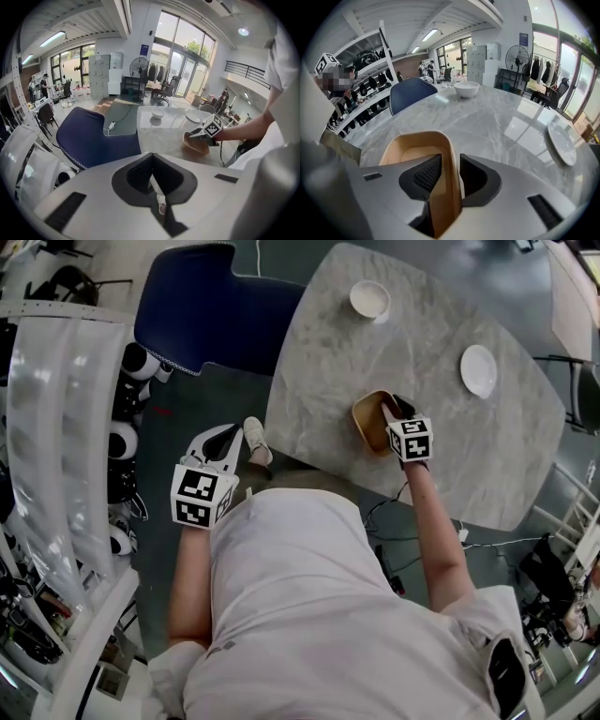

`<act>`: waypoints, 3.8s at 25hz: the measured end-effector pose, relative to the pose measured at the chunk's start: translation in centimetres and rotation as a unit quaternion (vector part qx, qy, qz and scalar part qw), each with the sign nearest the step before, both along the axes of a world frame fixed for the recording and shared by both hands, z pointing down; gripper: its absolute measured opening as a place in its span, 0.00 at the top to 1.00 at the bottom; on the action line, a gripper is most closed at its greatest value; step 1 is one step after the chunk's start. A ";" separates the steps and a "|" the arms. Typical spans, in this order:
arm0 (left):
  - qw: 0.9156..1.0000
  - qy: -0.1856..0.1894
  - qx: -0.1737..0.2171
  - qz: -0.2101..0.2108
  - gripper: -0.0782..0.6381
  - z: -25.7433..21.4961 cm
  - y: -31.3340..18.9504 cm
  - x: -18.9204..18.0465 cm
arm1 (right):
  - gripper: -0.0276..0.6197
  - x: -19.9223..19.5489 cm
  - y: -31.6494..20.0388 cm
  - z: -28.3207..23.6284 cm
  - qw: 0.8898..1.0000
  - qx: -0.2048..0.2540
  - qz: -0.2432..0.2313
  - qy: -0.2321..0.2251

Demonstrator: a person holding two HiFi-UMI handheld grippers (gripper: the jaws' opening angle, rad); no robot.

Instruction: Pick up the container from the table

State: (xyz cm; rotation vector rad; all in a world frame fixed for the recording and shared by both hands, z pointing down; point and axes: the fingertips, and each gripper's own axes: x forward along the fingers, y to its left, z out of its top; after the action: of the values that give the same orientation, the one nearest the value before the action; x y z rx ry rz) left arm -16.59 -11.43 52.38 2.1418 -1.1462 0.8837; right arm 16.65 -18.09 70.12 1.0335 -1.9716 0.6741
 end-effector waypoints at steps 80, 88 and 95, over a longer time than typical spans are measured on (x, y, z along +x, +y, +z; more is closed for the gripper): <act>0.884 0.207 0.305 0.288 0.89 -21.3 -4.6 7.5 | 0.94 -10.5 13.1 -35.6 0.902 0.385 0.182 -0.068; 0.884 0.206 0.307 0.286 0.89 -21.1 -3.9 8.1 | 0.94 -9.6 13.7 -35.5 0.899 0.388 0.191 -0.064; 0.887 0.203 0.302 0.284 0.89 -20.9 -3.4 8.6 | 0.94 -9.2 13.8 -35.1 0.902 0.381 0.191 -0.067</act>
State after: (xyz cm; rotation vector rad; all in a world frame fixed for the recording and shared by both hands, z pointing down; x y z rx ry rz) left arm -8.01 -14.87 31.49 3.0787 -0.6154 0.2477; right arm 7.42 -4.26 35.03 1.9222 -2.2239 0.1372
